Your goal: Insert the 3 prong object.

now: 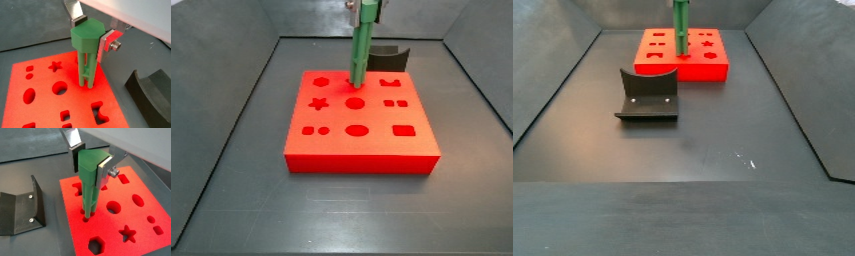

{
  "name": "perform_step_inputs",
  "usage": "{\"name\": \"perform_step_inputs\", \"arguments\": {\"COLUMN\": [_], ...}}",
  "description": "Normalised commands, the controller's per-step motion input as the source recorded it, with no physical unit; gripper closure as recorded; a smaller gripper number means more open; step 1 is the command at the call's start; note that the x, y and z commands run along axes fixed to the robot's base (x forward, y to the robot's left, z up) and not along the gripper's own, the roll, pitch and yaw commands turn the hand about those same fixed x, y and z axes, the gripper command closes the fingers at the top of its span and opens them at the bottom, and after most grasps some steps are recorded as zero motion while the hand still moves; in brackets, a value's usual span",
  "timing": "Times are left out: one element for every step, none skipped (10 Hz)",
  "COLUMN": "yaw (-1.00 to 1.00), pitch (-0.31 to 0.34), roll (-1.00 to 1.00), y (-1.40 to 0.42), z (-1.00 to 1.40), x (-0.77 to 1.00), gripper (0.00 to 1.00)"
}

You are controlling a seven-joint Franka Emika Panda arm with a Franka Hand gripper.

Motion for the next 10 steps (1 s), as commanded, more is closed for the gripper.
{"name": "perform_step_inputs", "arguments": {"yaw": [-0.1, -0.06, 0.0, 0.0, 0.06, 0.07, 0.06, 0.01, 0.0, 0.0], "pitch": [-0.049, -0.06, -0.064, -0.07, -0.024, -0.03, -0.034, 0.0, 0.0, 0.0], "roll": [-0.11, -0.11, -0.08, -0.01, 0.0, 0.0, 0.0, 0.06, 0.08, 0.05], "y": [0.18, 0.14, 0.05, -0.02, 0.0, 0.0, 0.0, 0.0, 0.0, -0.08], "z": [0.0, 0.0, 0.0, -0.03, -0.12, -0.13, -0.14, -0.11, 0.0, 0.0], "x": [-0.29, -0.23, -0.14, 0.01, 0.35, 0.31, 0.23, 0.0, -0.13, 0.0], "gripper": [1.0, 1.0, 1.0, 1.0, 1.0, 1.0, 1.0, 1.0, 1.0, 1.0]}}
